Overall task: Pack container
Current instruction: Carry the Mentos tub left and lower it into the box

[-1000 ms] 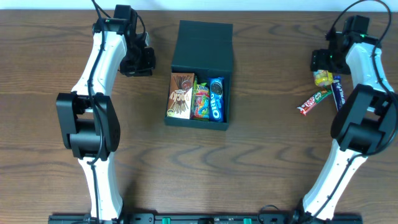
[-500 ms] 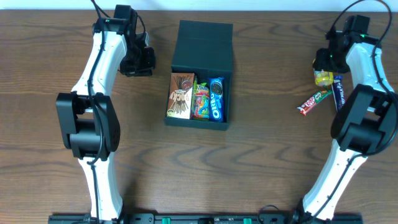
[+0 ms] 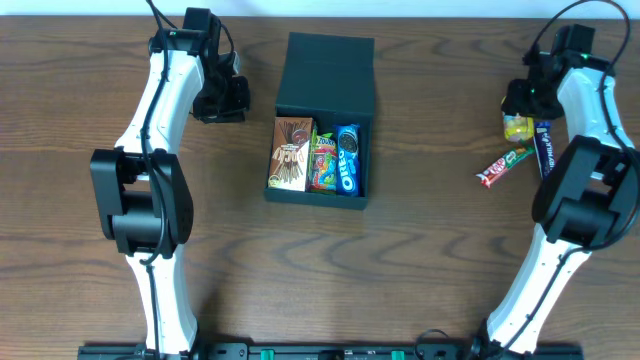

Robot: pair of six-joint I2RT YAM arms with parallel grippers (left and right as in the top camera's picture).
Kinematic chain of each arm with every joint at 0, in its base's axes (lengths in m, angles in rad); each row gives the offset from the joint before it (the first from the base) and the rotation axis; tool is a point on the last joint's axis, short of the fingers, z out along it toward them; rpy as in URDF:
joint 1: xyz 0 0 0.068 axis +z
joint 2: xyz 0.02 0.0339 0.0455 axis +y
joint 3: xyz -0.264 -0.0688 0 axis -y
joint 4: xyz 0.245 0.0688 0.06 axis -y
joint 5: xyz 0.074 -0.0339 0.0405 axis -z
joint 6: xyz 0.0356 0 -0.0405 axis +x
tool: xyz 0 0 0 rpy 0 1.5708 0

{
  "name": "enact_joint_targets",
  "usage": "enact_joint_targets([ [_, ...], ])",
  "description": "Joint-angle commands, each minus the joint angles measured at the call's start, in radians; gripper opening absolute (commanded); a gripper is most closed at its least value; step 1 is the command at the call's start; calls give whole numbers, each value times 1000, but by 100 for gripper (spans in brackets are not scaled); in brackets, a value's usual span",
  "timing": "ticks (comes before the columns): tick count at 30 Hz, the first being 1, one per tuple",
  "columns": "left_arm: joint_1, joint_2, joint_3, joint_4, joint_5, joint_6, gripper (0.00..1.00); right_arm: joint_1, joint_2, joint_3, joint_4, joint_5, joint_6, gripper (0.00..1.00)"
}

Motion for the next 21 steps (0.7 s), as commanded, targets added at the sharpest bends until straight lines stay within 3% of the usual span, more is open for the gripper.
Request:
enact_joint_targets([
  [1,-3,-14,19,-3,3,-4,8,11,-64,48,-19,-42,14,1],
  [12,-3,-14,19,2,3,-4,8,192,-225,100,-143,-85,135,1],
  [21,-3,-14,19,-5,3,-4,7,411,-255,100,-299,-317,298,1],
])
